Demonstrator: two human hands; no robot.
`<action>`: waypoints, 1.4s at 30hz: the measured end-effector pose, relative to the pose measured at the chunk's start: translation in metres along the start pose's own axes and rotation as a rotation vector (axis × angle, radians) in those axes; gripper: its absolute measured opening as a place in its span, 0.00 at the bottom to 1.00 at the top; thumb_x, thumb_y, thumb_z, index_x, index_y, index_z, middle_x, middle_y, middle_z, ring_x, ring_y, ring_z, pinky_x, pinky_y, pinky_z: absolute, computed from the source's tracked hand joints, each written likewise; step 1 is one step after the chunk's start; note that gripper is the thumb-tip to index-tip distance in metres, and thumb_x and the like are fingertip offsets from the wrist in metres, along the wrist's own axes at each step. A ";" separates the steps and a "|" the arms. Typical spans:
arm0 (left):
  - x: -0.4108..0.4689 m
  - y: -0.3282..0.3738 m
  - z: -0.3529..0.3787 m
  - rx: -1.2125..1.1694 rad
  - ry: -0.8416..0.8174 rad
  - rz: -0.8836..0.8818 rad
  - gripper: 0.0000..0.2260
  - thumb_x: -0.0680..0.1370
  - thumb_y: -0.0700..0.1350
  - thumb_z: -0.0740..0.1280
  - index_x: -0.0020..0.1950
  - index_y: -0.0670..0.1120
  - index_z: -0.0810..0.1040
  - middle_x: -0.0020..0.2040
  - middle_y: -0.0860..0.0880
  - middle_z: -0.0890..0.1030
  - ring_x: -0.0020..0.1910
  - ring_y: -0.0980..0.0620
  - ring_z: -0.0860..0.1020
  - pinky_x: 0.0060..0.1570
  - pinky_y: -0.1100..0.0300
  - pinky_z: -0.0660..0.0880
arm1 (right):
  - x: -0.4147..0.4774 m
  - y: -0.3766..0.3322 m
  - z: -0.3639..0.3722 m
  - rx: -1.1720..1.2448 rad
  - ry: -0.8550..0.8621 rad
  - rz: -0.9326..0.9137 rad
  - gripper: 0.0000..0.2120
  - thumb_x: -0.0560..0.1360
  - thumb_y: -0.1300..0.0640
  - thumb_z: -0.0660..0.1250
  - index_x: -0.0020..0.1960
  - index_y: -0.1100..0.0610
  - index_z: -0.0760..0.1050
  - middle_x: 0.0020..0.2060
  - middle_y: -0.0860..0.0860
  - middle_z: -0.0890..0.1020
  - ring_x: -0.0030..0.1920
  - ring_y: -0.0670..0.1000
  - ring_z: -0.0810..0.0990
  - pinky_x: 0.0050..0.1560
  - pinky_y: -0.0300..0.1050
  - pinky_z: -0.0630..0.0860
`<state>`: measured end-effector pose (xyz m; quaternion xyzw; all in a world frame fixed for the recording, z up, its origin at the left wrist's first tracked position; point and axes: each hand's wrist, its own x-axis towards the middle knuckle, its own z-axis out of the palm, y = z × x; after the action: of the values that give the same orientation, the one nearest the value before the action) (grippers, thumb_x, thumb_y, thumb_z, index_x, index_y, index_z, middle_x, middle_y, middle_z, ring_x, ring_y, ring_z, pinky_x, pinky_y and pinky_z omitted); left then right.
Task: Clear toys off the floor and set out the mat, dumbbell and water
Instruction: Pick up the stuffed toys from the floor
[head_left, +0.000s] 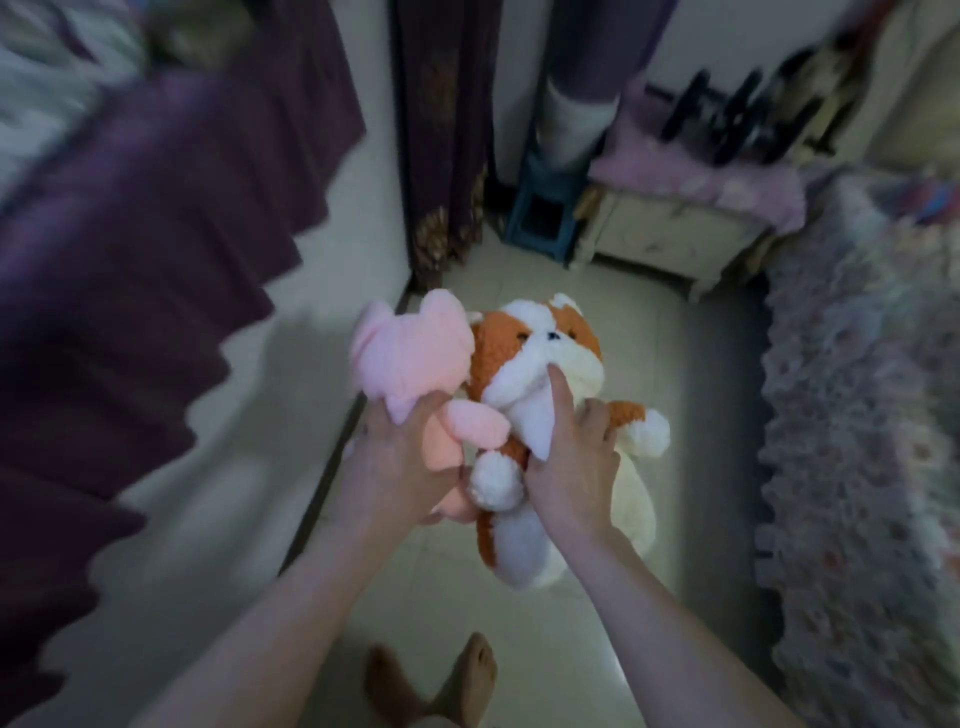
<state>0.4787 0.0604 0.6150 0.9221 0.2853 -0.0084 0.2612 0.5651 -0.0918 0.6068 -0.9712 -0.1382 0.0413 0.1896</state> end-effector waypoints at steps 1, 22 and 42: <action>-0.011 0.005 -0.022 -0.008 0.049 0.015 0.32 0.61 0.65 0.62 0.65 0.64 0.65 0.59 0.42 0.71 0.52 0.37 0.76 0.49 0.47 0.77 | -0.004 -0.013 -0.018 0.022 0.024 -0.031 0.46 0.67 0.60 0.69 0.74 0.39 0.47 0.58 0.57 0.66 0.53 0.63 0.73 0.45 0.55 0.77; -0.136 -0.145 -0.372 -0.308 0.702 -0.305 0.30 0.66 0.53 0.73 0.66 0.64 0.66 0.61 0.45 0.71 0.58 0.44 0.73 0.50 0.57 0.69 | -0.055 -0.394 -0.140 0.229 0.119 -0.829 0.40 0.68 0.54 0.69 0.73 0.39 0.52 0.58 0.58 0.67 0.52 0.63 0.73 0.49 0.54 0.75; -0.089 -0.229 -0.411 -0.647 0.846 -0.509 0.28 0.64 0.60 0.66 0.62 0.73 0.61 0.53 0.48 0.77 0.51 0.43 0.76 0.53 0.47 0.75 | 0.036 -0.551 -0.072 -0.286 -0.259 -0.965 0.22 0.75 0.45 0.59 0.68 0.44 0.69 0.68 0.52 0.73 0.64 0.60 0.72 0.61 0.53 0.71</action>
<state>0.2275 0.3747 0.8752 0.6213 0.5651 0.3850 0.3827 0.4696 0.3836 0.8816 -0.8001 -0.5969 0.0496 0.0337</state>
